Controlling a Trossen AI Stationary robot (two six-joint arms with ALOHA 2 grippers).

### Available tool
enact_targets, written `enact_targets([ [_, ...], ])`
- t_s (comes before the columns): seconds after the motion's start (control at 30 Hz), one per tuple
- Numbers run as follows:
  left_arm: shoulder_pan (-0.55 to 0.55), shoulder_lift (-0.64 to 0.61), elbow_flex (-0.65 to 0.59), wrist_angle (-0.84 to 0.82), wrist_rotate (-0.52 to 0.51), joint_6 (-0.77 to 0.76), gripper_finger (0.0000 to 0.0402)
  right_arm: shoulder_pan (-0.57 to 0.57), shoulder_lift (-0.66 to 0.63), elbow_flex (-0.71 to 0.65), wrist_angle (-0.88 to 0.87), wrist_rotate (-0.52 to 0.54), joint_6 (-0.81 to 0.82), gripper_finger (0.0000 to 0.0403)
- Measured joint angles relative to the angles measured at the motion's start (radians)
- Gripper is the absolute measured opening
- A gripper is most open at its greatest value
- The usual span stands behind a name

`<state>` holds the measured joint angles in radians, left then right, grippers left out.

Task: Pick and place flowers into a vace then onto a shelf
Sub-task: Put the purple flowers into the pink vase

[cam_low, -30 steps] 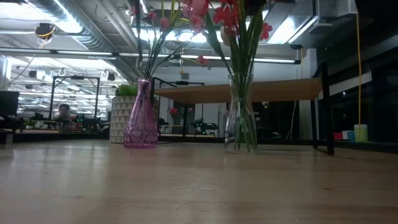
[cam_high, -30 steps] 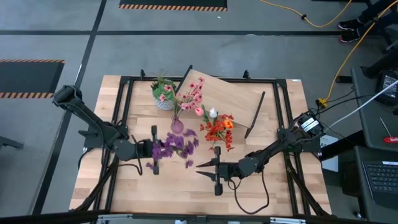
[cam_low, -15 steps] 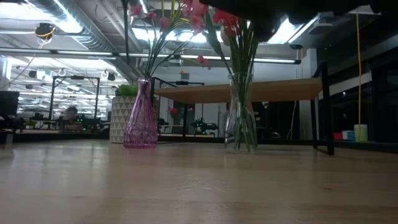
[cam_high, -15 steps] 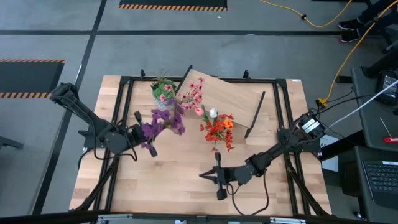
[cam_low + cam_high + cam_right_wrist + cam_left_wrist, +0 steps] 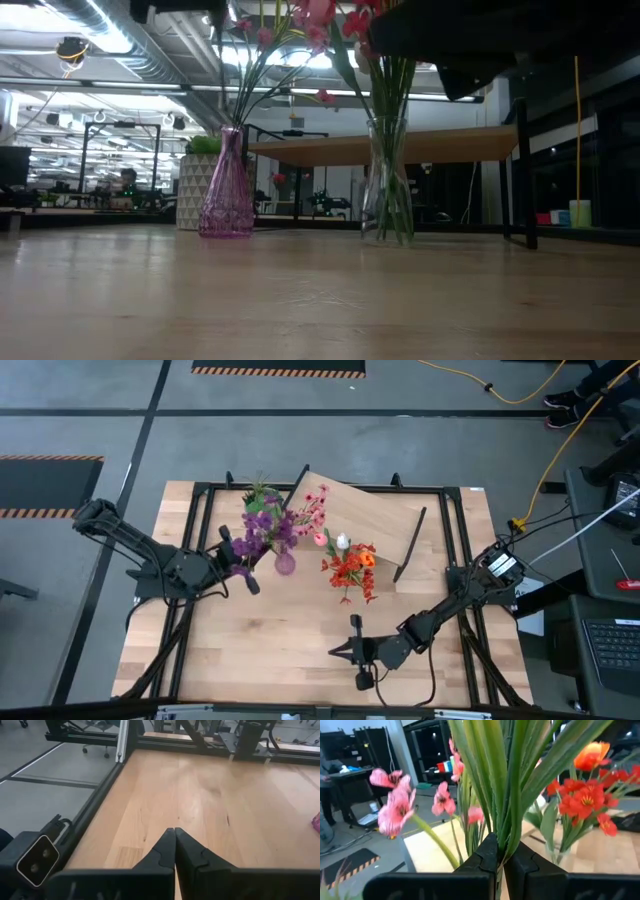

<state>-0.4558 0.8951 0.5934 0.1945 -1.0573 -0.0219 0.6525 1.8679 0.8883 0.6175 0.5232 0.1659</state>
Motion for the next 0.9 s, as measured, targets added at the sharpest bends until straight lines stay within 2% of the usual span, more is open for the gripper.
enact_targets([
  [0.33,0.089,0.004,0.000,0.041,0.091,0.040,0.0008,0.000,0.000,0.000,-0.012,0.000,-0.011,0.0002],
  [0.9,0.120,0.008,0.000,-0.044,0.106,-0.017,0.0008,0.000,0.000,0.000,-0.019,0.001,-0.010,0.0003],
])
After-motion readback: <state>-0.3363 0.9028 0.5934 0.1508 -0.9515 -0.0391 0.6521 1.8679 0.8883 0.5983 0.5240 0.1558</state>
